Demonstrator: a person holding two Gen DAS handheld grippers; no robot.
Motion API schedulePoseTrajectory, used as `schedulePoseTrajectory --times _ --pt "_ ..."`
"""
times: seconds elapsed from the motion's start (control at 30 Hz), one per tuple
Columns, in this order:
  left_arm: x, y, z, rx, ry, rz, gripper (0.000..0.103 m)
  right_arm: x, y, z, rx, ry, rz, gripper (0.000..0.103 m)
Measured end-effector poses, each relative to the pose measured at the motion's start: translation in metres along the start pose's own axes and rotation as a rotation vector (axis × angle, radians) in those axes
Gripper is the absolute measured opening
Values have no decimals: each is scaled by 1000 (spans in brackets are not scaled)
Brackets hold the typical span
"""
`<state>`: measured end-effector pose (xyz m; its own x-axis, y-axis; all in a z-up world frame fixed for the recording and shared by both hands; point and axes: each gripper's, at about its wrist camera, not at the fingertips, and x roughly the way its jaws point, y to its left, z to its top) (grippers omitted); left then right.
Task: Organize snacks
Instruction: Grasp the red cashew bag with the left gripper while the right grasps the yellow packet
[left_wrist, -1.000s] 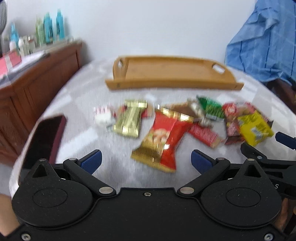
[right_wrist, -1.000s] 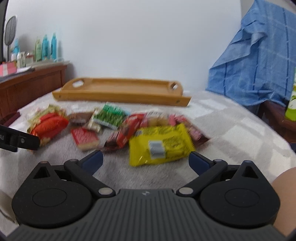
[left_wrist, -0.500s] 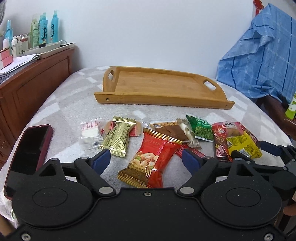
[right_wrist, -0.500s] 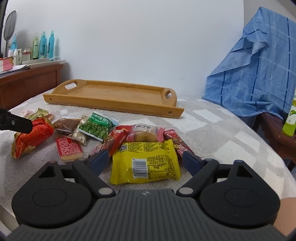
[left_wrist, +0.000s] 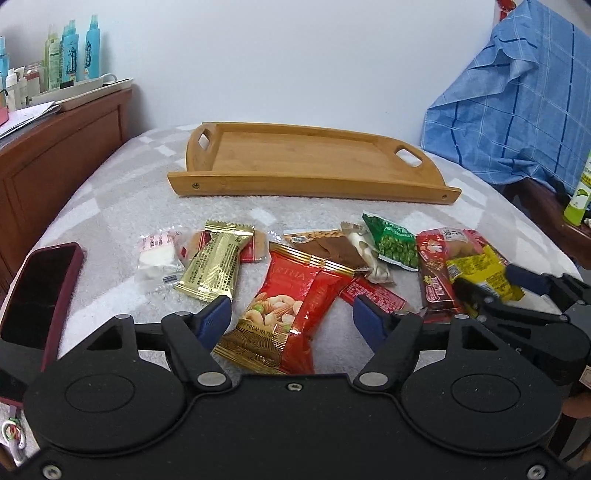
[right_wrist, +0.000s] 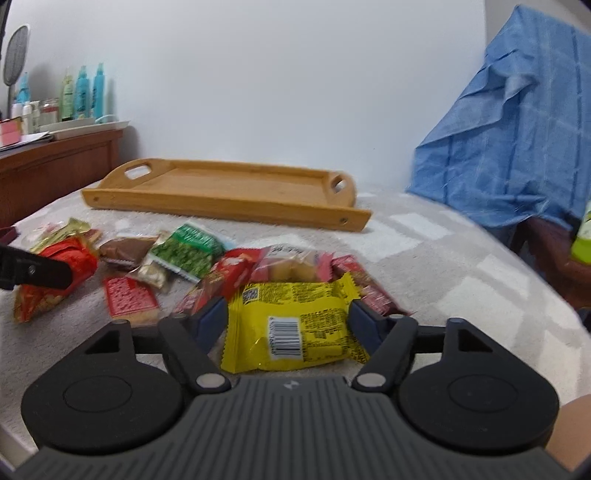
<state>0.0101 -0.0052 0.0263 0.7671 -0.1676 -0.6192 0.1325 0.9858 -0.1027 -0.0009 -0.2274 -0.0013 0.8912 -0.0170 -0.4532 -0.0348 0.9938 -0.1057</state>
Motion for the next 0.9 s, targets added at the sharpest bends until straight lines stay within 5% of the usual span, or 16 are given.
schedulePoseTrajectory --times 0.23,0.43,0.73,0.9 --pt "-2 0 -2 8 -26 15 70 -2 -1 1 2 -50 -55 87" --pt "1 3 -2 -7 -13 8 69 5 -6 2 35 -9 -57 89" --pt "4 -1 -5 -11 0 7 55 7 0 -1 22 16 -5 89" --pt "2 -2 -4 -19 0 13 49 9 -2 -1 52 50 21 68"
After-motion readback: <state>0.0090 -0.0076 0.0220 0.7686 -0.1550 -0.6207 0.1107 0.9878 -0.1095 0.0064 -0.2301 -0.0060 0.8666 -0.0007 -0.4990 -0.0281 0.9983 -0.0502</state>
